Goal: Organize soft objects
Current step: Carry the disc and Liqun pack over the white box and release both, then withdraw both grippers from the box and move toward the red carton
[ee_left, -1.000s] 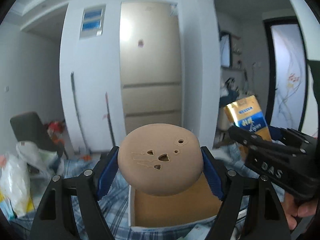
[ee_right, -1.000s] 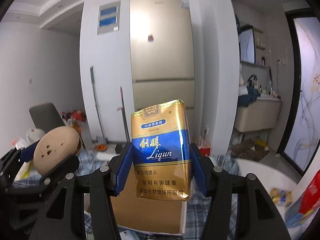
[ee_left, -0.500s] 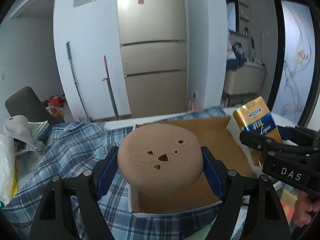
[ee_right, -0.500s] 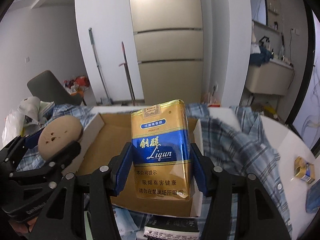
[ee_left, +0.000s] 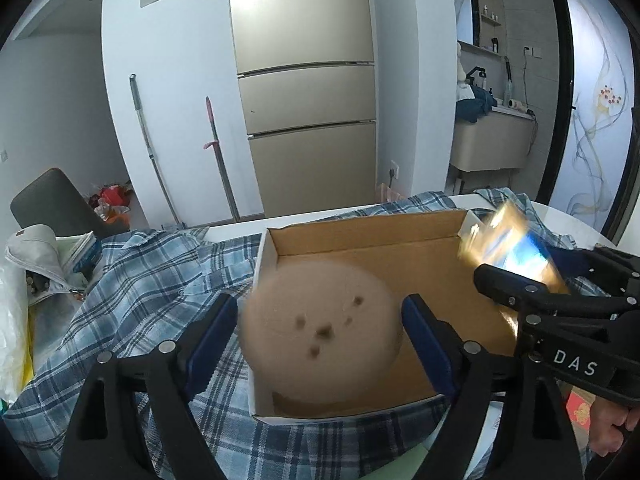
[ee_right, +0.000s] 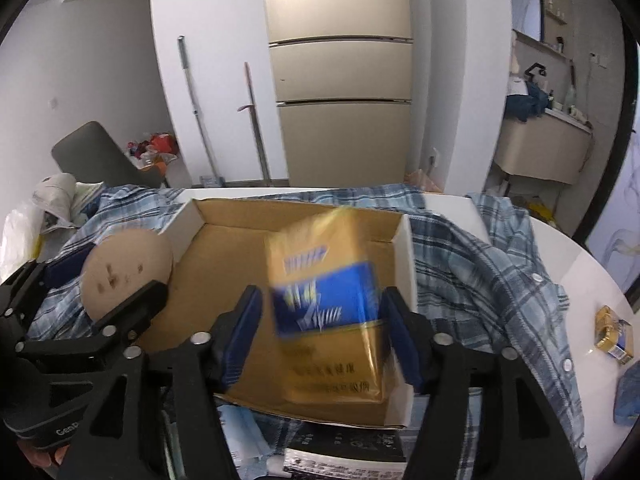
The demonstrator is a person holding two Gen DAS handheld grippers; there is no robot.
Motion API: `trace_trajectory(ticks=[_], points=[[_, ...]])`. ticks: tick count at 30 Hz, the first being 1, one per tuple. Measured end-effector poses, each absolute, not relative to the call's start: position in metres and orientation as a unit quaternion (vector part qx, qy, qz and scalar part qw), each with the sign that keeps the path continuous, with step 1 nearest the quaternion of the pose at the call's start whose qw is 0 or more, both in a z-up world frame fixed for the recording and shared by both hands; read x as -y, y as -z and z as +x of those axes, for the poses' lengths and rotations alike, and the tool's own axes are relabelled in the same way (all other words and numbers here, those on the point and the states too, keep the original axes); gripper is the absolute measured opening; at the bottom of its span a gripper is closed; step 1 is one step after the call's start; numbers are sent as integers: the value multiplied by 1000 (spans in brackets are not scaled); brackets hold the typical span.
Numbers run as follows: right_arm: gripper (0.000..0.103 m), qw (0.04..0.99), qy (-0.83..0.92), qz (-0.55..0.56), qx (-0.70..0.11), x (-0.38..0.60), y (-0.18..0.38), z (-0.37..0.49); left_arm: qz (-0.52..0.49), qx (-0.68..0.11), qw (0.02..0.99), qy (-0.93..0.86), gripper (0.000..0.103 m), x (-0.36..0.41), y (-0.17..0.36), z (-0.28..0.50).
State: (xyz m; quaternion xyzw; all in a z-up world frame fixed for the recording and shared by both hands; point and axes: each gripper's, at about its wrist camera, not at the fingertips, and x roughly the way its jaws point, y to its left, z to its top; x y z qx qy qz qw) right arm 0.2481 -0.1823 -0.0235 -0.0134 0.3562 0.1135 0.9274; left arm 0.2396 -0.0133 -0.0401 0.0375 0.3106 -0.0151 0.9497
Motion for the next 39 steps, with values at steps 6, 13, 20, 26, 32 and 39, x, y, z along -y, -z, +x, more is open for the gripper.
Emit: trace_trajectory(ticks=[6, 13, 20, 26, 32, 39], points=[[69, 929, -112, -1, -354, 189, 22, 249, 39, -293, 955, 13, 92, 13, 34, 234], [69, 934, -108, 0, -340, 191, 14, 246, 37, -281, 959, 11, 93, 13, 29, 228], [69, 944, -99, -1, -316, 195, -4, 238, 18, -245, 969, 8, 93, 10, 5, 213], [70, 952, -100, -12, -289, 199, -28, 213, 21, -228, 973, 10, 93, 18, -14, 195], [73, 959, -99, -9, -264, 216, -49, 180, 19, -197, 980, 9, 93, 18, -37, 160], [95, 965, -106, -2, -241, 232, -54, 134, 12, -163, 986, 18, 93, 15, -48, 104]])
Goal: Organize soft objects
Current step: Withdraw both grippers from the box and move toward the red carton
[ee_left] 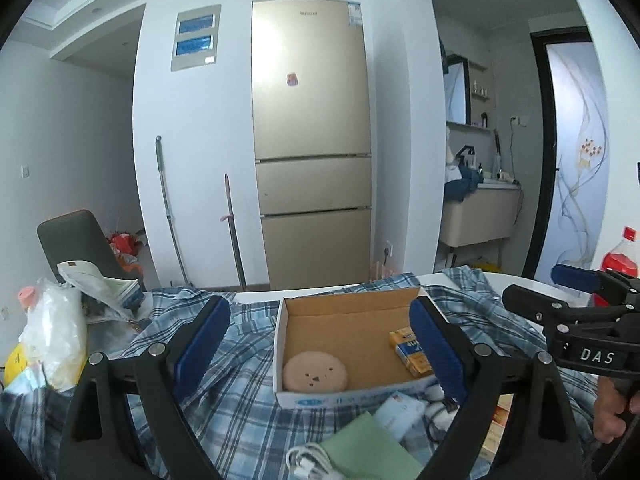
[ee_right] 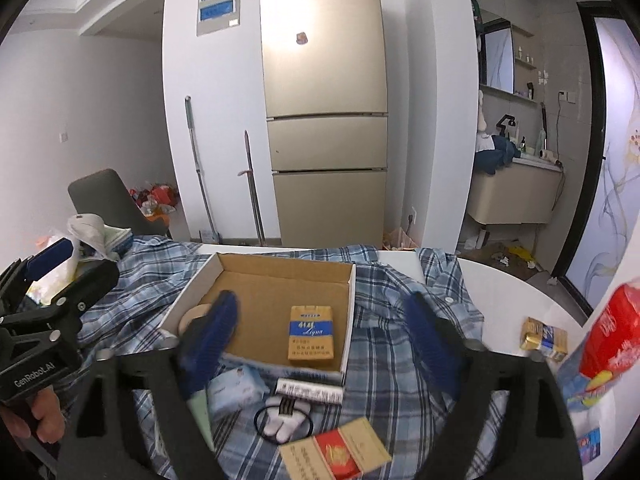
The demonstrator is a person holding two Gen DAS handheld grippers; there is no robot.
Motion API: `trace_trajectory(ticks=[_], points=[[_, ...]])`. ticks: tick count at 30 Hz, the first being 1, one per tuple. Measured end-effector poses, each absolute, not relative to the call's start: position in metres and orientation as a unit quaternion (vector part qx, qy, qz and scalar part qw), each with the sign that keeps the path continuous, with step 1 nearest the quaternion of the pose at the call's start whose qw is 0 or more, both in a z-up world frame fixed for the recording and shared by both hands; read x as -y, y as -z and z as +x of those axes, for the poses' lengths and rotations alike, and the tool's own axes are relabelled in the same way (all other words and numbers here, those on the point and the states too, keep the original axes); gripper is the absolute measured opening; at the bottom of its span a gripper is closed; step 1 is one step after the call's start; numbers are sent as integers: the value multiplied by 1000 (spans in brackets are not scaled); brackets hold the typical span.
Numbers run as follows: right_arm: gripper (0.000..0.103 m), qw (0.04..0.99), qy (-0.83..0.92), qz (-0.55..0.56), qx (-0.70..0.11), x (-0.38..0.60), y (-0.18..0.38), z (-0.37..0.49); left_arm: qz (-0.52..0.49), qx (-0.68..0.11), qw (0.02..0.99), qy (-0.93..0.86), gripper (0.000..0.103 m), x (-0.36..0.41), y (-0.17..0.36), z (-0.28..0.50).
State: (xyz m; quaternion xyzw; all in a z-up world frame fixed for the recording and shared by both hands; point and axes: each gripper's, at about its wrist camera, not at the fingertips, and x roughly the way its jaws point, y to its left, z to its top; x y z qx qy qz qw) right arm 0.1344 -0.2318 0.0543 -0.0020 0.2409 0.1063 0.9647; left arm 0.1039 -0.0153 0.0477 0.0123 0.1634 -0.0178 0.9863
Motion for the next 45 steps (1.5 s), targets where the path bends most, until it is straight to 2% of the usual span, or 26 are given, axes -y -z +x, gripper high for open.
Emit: trace_trajectory(ticks=[1, 3, 5, 11, 16, 20, 32, 35, 41, 45], points=[[99, 966, -105, 0, -234, 233, -54, 128, 13, -160, 987, 18, 93, 15, -47, 97], [99, 969, -108, 1, -221, 236, -53, 115, 15, -157, 987, 19, 94, 16, -43, 84], [102, 970, -111, -3, -216, 236, -51, 107, 17, -159, 987, 31, 103, 17, -36, 73], [103, 969, -122, 7, -213, 240, -33, 94, 11, -164, 985, 48, 103, 22, -16, 55], [103, 973, -101, -26, -205, 232, -4, 95, 22, -188, 980, 54, 103, 29, 9, 59], [102, 961, -128, -17, -246, 233, 7, 104, 24, -210, 976, 57, 103, 31, 16, 65], [102, 951, -119, 5, -284, 243, 16, 109, 23, -253, 966, 54, 103, 32, 24, 73], [103, 947, -79, 8, -313, 249, 22, 117, 14, -271, 962, 46, 103, 28, 28, 77], [102, 906, -106, 3, -411, 249, 44, 138, 3, -334, 942, 39, 103, 22, 45, 94], [102, 894, -106, 0, -436, 248, 54, 143, -11, -373, 927, 38, 103, 17, 57, 104]])
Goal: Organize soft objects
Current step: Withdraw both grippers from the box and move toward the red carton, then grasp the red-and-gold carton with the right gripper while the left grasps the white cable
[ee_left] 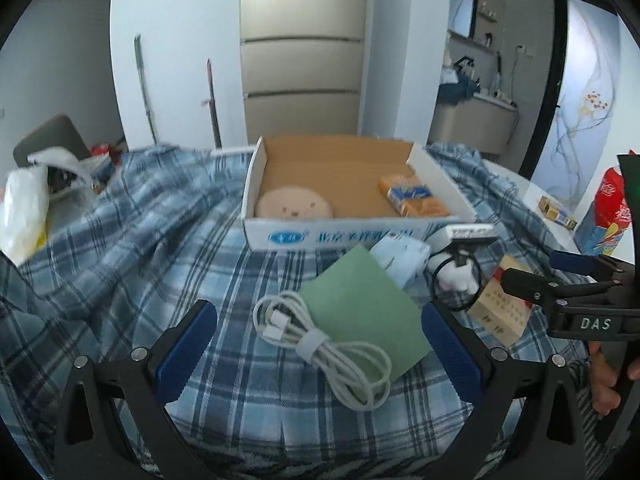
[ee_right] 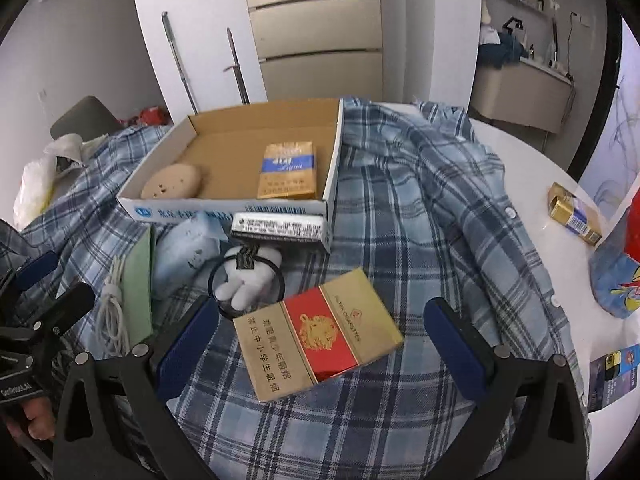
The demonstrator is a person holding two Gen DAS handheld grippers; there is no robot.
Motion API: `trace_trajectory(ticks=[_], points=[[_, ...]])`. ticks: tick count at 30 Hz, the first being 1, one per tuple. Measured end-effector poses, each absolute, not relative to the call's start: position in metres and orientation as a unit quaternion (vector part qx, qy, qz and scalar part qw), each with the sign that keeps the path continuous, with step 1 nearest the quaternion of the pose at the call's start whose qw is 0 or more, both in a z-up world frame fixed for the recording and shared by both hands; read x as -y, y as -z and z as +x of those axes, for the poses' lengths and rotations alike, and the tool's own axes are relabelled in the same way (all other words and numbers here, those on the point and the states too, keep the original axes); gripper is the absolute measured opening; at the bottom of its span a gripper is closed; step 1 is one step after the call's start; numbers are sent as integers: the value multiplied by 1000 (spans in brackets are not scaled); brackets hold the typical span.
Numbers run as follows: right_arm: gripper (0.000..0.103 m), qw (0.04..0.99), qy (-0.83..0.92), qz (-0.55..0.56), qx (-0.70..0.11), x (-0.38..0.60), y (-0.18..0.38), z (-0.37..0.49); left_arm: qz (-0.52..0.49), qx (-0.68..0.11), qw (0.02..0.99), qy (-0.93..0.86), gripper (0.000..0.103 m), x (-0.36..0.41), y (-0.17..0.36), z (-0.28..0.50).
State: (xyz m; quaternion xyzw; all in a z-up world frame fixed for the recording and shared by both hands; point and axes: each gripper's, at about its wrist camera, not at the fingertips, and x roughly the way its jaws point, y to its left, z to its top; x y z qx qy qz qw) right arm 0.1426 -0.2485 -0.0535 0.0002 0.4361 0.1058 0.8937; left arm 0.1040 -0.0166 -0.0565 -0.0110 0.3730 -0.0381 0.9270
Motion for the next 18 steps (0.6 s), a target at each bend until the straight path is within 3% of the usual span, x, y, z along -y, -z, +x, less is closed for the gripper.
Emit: trace_trajectory(ticks=[18], points=[[102, 856, -106, 14, -506, 248, 82, 163, -2, -413, 910, 39, 103, 20, 69, 112]])
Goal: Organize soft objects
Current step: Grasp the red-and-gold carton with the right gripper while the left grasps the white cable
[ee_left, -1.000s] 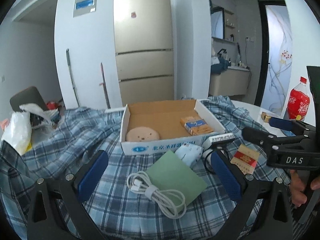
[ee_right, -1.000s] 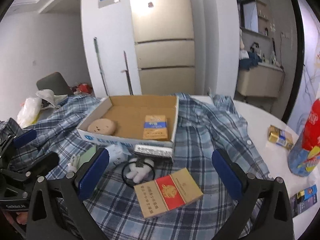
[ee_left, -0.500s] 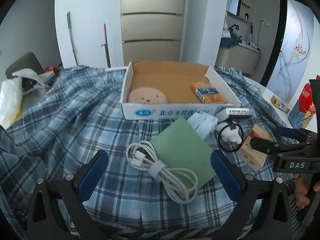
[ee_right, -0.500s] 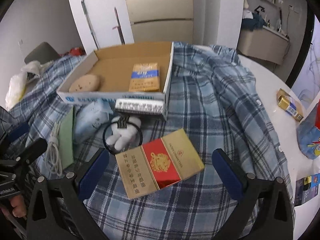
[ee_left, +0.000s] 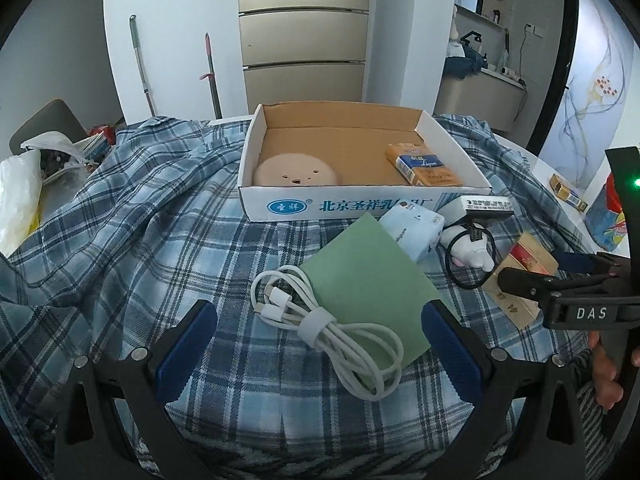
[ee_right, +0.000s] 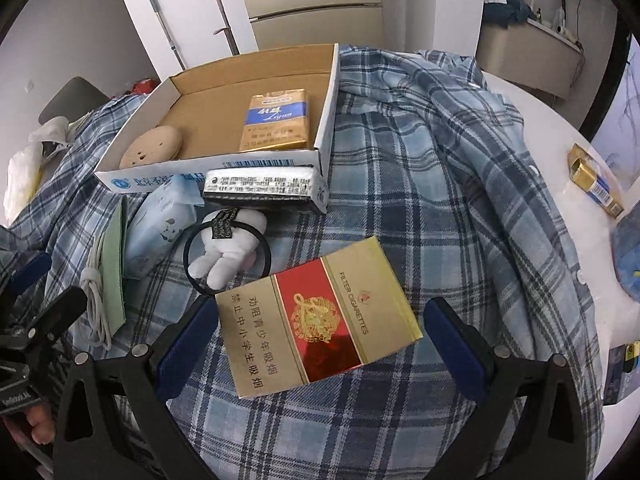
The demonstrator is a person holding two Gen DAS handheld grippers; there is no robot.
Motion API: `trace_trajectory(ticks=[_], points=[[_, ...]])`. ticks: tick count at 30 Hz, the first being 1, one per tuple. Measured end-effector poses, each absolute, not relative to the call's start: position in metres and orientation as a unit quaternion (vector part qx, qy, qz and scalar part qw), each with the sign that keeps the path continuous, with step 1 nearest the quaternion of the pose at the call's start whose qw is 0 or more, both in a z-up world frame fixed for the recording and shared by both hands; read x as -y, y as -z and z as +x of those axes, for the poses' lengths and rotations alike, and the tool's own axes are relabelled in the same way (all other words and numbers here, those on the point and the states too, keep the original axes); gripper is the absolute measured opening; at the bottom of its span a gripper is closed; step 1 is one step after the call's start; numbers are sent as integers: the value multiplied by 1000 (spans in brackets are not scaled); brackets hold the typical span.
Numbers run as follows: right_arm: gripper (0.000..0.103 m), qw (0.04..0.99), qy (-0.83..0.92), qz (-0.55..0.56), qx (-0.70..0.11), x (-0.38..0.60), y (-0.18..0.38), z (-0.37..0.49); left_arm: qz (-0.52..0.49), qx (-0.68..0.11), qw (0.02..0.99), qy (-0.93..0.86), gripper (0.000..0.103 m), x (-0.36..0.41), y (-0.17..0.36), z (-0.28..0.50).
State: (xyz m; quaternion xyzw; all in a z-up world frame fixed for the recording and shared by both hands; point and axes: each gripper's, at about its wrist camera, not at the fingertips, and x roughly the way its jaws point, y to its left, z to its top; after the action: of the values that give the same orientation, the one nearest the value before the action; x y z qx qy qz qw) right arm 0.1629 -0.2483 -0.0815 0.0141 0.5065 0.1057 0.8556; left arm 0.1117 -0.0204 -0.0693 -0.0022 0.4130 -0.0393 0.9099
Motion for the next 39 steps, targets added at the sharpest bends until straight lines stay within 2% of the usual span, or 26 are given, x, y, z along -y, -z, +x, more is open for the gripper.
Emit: trace_trajectory(ticks=[6, 8, 17, 19, 24, 28, 30, 31, 39], points=[[102, 848, -114, 1, -518, 241, 86, 165, 11, -407, 912, 51, 103, 27, 68, 109], [98, 853, -112, -1, -510, 241, 83, 163, 12, -405, 913, 52, 103, 28, 67, 108], [96, 878, -113, -16, -465, 239, 67, 148, 16, -414, 909, 41, 102, 27, 70, 109], [96, 886, -118, -24, -448, 236, 61, 144, 10, -421, 906, 39, 93, 24, 71, 111], [96, 896, -130, -44, -423, 227, 53, 134, -8, -452, 891, 43, 52, 19, 82, 116], [96, 899, -139, -52, -412, 224, 50, 130, -12, -443, 895, 45, 30, 18, 80, 113], [96, 901, -139, -52, -407, 224, 49, 129, -20, -436, 898, 48, 8, 16, 78, 111], [96, 903, -141, -49, -403, 225, 47, 127, -25, -431, 901, 52, 4, 14, 76, 109], [96, 919, -164, -50, -356, 222, 33, 115, -5, -376, 924, 65, 2, 21, 56, 95]])
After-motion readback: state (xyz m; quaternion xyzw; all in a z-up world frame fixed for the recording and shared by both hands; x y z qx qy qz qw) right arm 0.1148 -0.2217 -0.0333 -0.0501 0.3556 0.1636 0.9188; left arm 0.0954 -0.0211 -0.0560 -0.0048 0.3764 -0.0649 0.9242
